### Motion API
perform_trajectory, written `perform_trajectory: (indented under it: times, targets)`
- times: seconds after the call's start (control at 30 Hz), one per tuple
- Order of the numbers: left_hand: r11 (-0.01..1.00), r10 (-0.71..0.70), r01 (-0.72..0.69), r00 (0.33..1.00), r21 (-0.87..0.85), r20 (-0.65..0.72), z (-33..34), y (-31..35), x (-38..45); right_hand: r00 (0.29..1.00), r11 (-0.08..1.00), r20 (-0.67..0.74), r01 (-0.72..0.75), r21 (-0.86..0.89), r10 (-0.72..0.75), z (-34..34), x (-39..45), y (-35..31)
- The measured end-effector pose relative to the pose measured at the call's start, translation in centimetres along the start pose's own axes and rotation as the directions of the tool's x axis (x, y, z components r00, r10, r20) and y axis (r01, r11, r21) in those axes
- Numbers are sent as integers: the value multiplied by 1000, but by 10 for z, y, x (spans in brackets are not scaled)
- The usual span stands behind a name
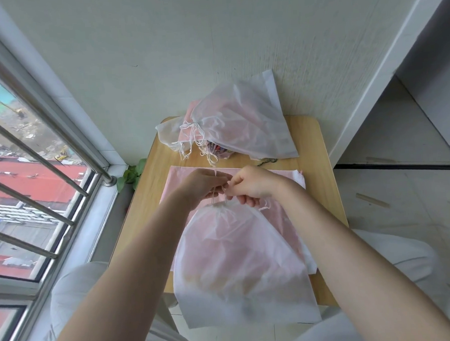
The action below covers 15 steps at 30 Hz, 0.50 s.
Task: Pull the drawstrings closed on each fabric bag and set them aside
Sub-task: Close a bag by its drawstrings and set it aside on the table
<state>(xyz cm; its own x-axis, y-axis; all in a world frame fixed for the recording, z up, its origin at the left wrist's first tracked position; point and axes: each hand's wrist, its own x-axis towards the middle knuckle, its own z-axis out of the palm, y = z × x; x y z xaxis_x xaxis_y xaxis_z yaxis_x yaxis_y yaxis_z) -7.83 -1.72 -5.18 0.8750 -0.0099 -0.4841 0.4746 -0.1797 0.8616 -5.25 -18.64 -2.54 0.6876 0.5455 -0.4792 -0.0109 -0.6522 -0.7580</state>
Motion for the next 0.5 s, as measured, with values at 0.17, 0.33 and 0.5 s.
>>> perform_trajectory:
  times: [0.17,0.33,0.5]
  targets:
    - [922,90,-79,996,379,-10,-9,12,-8,998,998,-53,-27,-53,24,12,5,1]
    - [915,90,-102,995,392,47,-20,11,-9,911,999,-411,-34,23,41,11,23,3]
    - [881,88,-108,994,461,65,-20,3,-10,987,930,-133,-35,365,89,25,32,7]
